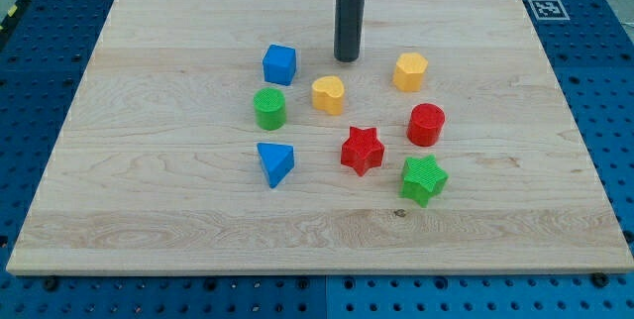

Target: Push the yellow heart into the hexagon

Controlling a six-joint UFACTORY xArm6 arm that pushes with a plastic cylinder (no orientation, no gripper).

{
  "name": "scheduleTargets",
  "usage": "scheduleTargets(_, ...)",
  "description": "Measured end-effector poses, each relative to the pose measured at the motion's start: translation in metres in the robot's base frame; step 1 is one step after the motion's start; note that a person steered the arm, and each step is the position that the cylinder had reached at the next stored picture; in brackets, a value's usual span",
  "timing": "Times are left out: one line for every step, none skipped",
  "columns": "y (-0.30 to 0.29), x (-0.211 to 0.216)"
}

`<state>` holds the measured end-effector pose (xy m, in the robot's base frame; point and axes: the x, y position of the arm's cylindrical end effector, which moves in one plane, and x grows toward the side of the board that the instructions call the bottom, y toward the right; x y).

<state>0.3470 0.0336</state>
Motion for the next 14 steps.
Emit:
scheduleTargets(0.000,0.001)
scheduleTargets(0.000,0.001)
scheduleTargets(0.000,0.000)
scheduleTargets(0.000,0.002)
scheduleTargets(0.000,0.003)
scheduleTargets(0.001,0.007)
scheduleTargets(-0.006,0.010)
scheduleTargets(-0.034,0.010)
scheduleTargets(-0.059,0.019)
scheduleTargets(-0.079,0.042)
scheduleTargets(-0.071,0.093)
scheduleTargets(-0.046,0.105)
scheduleTargets(-0.046,0.079)
scheduleTargets(-0.041,0.057)
